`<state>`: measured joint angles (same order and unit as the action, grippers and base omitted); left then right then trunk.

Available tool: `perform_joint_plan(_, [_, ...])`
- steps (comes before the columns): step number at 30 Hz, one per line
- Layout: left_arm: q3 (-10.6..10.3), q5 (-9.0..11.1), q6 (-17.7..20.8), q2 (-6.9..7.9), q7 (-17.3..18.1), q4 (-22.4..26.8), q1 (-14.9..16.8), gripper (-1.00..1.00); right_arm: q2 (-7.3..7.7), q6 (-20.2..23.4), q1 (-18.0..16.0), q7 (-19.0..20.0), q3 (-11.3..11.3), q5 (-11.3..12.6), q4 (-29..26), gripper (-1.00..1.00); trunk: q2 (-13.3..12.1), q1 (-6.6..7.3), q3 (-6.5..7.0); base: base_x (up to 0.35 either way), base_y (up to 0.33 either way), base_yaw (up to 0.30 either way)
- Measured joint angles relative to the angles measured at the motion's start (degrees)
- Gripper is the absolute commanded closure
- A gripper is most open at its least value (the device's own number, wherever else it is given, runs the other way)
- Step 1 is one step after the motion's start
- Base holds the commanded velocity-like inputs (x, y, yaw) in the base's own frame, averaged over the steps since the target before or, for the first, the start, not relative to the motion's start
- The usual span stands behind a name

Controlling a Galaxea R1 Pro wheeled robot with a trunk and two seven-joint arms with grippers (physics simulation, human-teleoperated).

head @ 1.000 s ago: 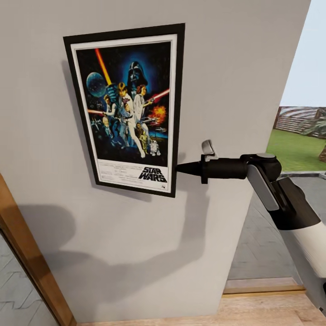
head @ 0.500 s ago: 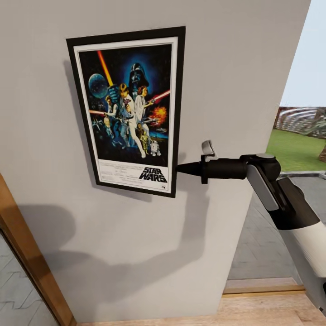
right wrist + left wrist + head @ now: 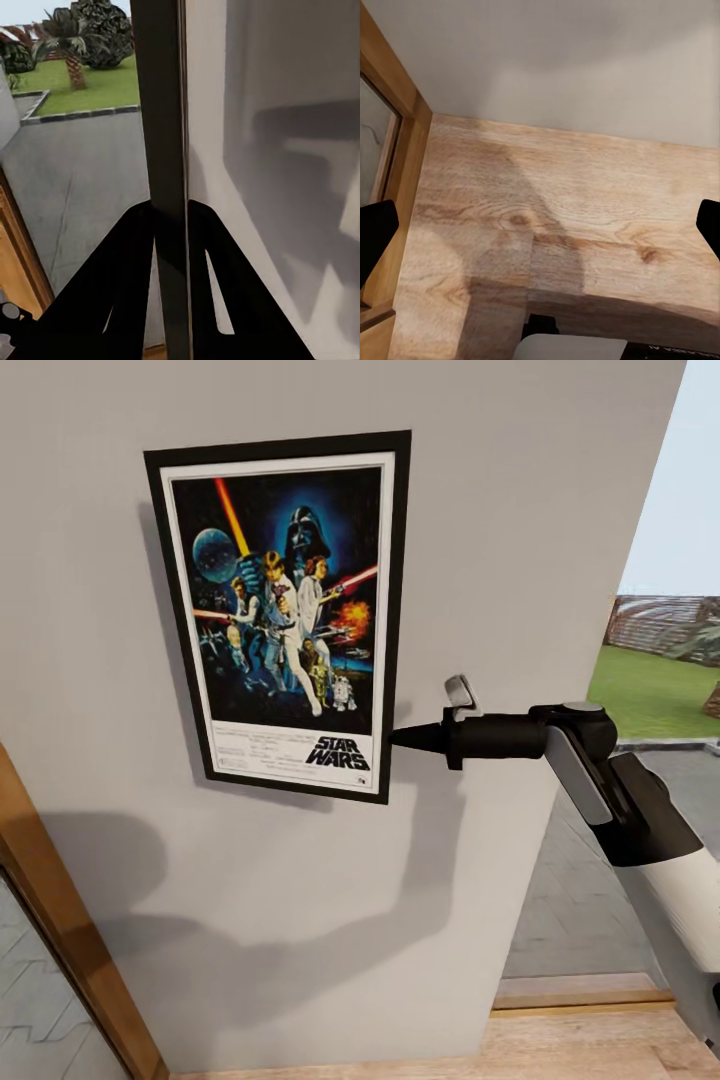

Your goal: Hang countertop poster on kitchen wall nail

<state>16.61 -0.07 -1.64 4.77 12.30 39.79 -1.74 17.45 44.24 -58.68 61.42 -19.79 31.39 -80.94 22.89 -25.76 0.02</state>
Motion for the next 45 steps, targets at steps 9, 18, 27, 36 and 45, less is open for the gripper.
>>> perform_joint_plan(9, [0.0,0.0,0.0,0.00,0.0,0.0,0.0,-1.00,-0.05,0.1,0.0,0.1,0.3,0.1,0.1,1.00,0.0,0.00,0.00,0.000,0.000,0.000])
perform_joint_plan(18, [0.0,0.0,0.0,0.00,0.0,0.0,0.0,-1.00,-0.09,0.2,-0.1,0.0,0.5,0.1,0.1,1.00,0.0,0.00,0.00,0.000,0.000,0.000])
perform_joint_plan(27, [0.0,0.0,0.0,0.00,0.0,0.0,0.0,-1.00,-0.14,0.3,-0.1,-0.1,0.5,0.0,0.1,1.00,0.0,0.00,0.00,0.000,0.000,0.000])
perform_joint_plan(36, [0.0,0.0,0.0,0.00,0.1,0.0,0.0,-1.00,-0.16,0.3,-0.1,-0.2,0.5,0.0,0.1,1.00,0.0,0.01,0.00,0.029,0.016,0.000])
perform_joint_plan(45, [0.0,0.0,0.0,0.00,0.1,0.0,0.0,-1.00,-0.17,0.3,-0.1,-0.2,0.5,0.0,0.1,1.00,0.0,0.00,0.00,0.092,0.049,0.000])
